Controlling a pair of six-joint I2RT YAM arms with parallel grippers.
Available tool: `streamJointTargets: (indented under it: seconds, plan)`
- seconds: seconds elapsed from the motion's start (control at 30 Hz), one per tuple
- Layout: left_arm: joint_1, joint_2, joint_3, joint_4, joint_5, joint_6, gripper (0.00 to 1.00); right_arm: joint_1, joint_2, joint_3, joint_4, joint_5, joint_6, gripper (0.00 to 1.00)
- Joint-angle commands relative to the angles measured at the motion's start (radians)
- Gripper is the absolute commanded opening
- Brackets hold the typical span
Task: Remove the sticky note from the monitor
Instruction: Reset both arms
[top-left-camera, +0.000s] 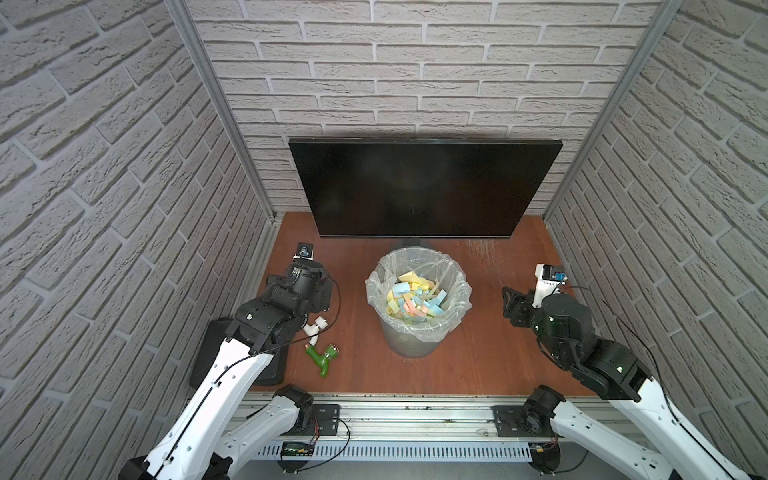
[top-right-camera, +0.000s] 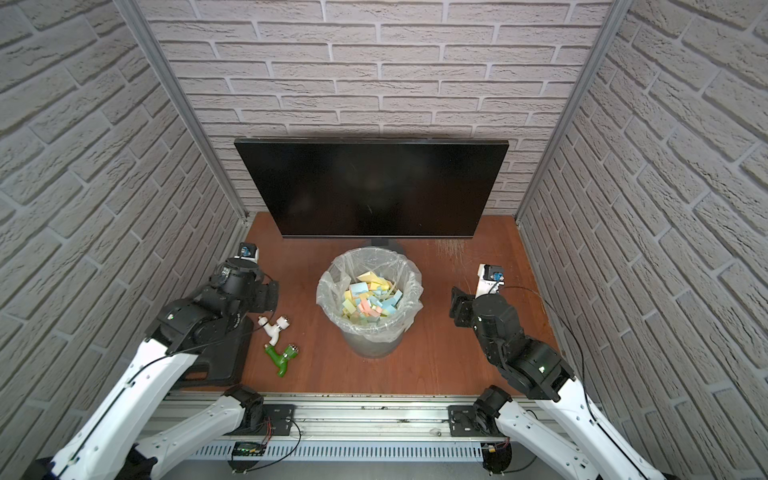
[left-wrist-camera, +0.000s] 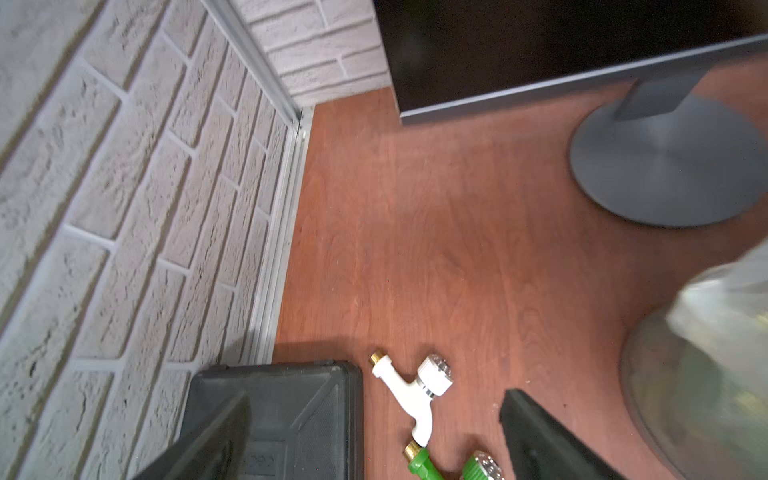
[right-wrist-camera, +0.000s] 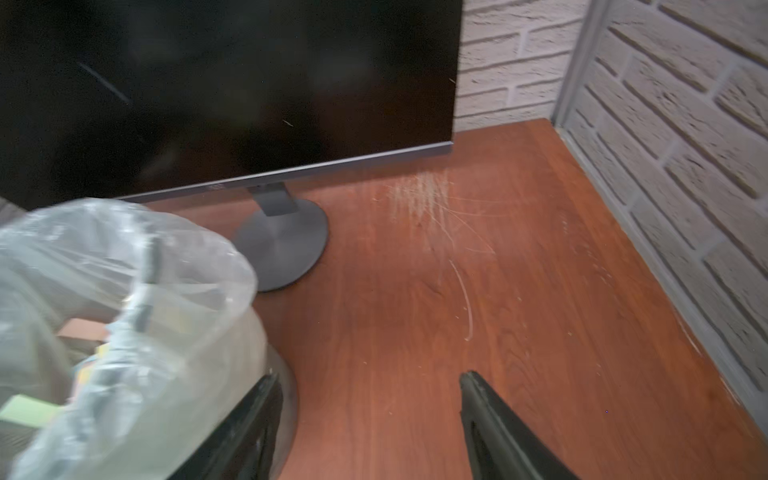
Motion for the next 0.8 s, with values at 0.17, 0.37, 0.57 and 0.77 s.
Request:
streamJointTargets:
  seconds: [0.17, 0.37, 0.57, 0.77]
  plan:
    - [0.048, -0.032, -0.332, 0.450, -0.070, 0.046, 0.98, -0.076, -0.087, -0.129, 0.079, 0.064, -0.031, 0.73]
    - [0.089, -0.029, -0.453, 0.710, -0.133, 0.097, 0.98, -0.078, -0.139, -0.166, 0.165, 0.091, -0.129, 0.72]
    - [0.173, 0.136, -0.553, 0.960, -0.056, 0.208, 0.98, -0.078, -0.165, -0.197, 0.183, 0.068, -0.160, 0.70]
    - [0.274, 0.278, -0.578, 1.177, 0.136, 0.230, 0.98, -0.078, -0.167, -0.283, 0.289, 0.051, -0.230, 0.73]
